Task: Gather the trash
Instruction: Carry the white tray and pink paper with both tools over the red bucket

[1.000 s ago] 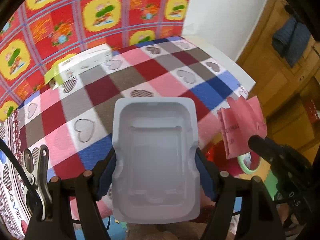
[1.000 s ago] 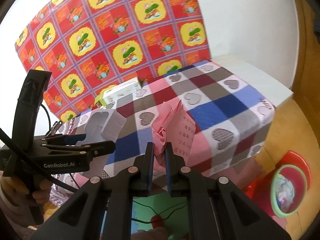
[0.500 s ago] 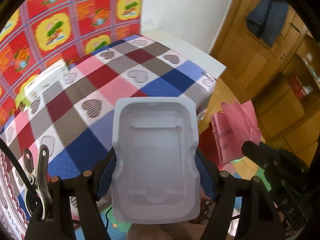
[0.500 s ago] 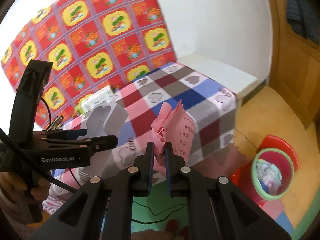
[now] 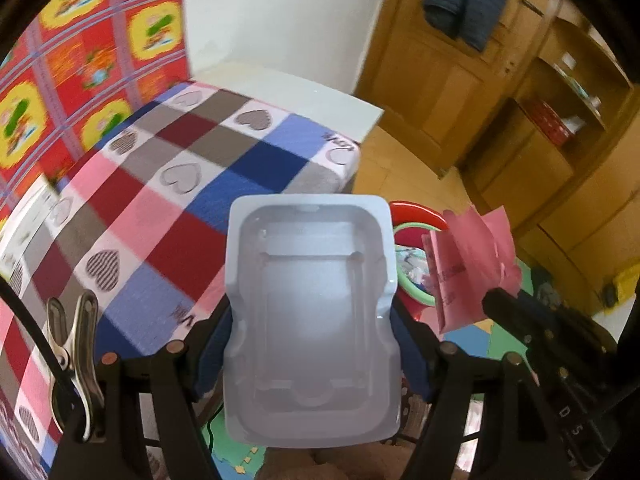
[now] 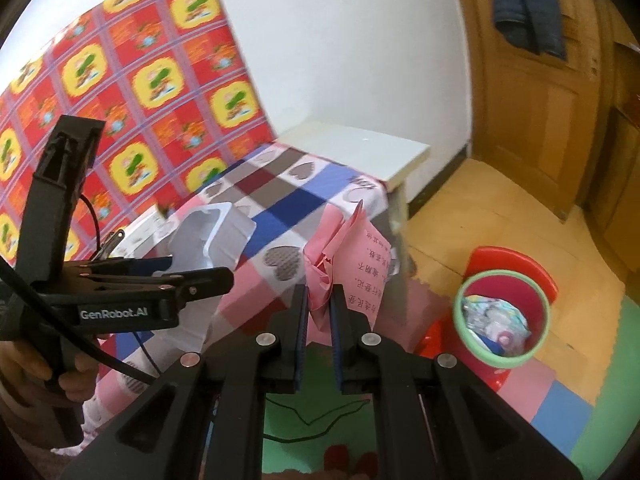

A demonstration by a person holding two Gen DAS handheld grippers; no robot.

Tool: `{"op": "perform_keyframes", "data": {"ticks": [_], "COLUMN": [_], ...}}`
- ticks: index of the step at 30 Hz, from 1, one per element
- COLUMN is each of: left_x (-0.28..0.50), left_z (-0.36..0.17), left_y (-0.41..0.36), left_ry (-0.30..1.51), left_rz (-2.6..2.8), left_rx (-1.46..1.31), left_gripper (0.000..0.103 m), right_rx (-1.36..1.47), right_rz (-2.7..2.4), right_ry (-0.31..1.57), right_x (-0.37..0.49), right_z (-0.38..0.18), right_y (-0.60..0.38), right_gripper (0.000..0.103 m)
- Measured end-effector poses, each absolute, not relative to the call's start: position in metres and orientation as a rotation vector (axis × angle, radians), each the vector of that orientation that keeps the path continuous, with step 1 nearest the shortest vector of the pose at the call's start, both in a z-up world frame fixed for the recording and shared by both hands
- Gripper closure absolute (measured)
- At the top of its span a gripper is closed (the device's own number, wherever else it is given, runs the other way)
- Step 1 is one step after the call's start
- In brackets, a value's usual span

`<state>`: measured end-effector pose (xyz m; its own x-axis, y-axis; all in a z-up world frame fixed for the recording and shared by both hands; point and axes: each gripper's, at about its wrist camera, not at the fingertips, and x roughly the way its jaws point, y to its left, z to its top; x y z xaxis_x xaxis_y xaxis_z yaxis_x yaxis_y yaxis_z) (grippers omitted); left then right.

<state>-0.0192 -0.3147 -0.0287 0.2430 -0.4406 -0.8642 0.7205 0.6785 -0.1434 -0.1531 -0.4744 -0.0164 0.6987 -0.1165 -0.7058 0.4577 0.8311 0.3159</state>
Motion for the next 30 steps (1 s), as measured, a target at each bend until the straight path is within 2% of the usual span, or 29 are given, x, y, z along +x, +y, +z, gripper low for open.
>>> {"op": "perform_keyframes", "data": {"ticks": [17,30], "left_x": [-0.051,-0.086], "left_z": [-0.056,-0.127], "left_y": [-0.44,-0.564], "left_ry": [1.041,1.107], "left_rz": [-1.018,-1.101], "left_rx": [0.421,0.508], "left_gripper": [0.027,0.027], "right_rx": [0.586,0.661], "right_rz": [-0.562,-0.603], "right_ry": [0.758,0.818], "right_x": [-0.215,-0.242], "right_z": [-0.064,-0.134], "right_y": [-0.571,-0.664], "right_gripper": [0.092,0.091]}}
